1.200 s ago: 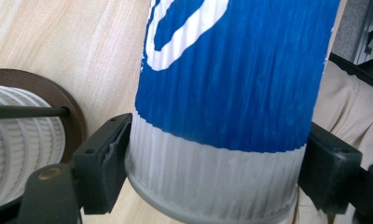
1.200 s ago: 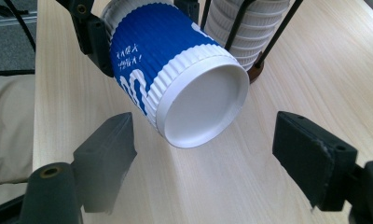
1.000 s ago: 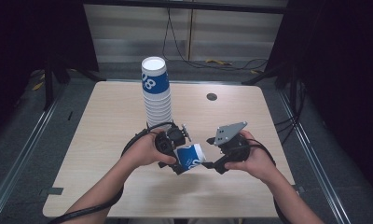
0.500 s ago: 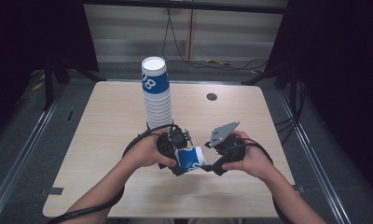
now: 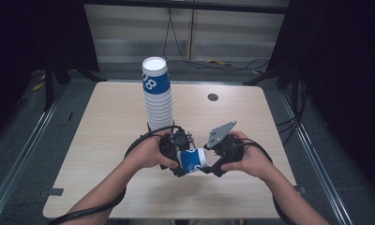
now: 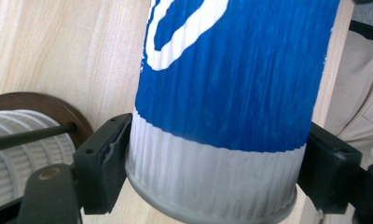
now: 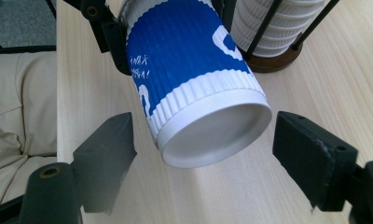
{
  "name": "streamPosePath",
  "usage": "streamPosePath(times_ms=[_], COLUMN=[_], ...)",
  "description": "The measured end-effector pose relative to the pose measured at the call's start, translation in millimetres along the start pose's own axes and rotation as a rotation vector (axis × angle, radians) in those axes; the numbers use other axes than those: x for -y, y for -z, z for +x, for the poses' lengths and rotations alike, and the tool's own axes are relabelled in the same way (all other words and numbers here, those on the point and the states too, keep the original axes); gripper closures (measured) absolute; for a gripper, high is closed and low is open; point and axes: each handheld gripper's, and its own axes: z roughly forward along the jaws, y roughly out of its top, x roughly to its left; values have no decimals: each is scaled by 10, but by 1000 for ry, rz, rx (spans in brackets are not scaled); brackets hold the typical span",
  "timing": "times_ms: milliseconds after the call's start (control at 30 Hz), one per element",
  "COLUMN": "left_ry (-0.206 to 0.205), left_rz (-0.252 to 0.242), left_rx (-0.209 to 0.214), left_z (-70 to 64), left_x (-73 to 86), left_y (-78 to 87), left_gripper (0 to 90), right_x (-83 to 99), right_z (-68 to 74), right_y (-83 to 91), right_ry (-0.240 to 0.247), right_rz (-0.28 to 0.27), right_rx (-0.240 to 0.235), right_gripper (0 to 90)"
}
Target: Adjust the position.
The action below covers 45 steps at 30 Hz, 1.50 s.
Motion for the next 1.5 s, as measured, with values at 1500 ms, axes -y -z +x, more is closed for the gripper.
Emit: streamPosePath(times_ms=[1500], left_ry=[-60], left_rz=[-53], left_rx=[13], left_z=[-12], left_x=[-23], left_y=[72], left_gripper=[206], right_x=[126], right_z=[-5], right_y=[-140], right_ry=[-13], right_rz=[50], right_rx=[-26], right_gripper=[264])
